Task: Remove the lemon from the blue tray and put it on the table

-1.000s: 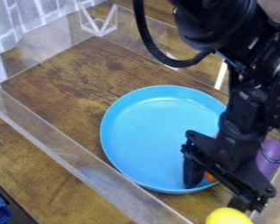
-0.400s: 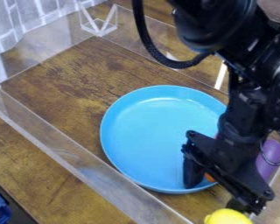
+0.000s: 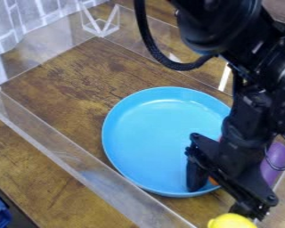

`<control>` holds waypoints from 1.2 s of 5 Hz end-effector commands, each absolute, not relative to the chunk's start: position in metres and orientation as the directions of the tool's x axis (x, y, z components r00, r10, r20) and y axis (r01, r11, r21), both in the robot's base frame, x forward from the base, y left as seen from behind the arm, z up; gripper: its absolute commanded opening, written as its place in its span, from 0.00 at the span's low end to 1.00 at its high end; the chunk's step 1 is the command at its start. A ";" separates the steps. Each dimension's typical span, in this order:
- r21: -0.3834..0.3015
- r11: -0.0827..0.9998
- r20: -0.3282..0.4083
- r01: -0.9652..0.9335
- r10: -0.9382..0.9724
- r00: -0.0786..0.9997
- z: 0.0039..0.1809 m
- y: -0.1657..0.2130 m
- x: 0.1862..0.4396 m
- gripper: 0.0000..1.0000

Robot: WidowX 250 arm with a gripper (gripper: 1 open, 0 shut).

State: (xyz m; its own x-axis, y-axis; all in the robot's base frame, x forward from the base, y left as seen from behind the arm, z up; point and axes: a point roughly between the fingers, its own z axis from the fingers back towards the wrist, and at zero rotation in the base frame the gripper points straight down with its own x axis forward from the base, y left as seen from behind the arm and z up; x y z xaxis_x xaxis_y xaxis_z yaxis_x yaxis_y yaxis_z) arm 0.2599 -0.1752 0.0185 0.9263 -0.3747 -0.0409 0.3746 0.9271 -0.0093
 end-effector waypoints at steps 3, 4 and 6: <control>-0.006 0.880 -0.054 0.475 -0.474 0.879 0.020 -0.187 0.245 1.00; -0.003 0.877 -0.056 0.480 -0.480 0.876 0.020 -0.185 0.245 1.00; 0.002 0.873 -0.058 0.488 -0.487 0.872 0.020 -0.185 0.244 0.00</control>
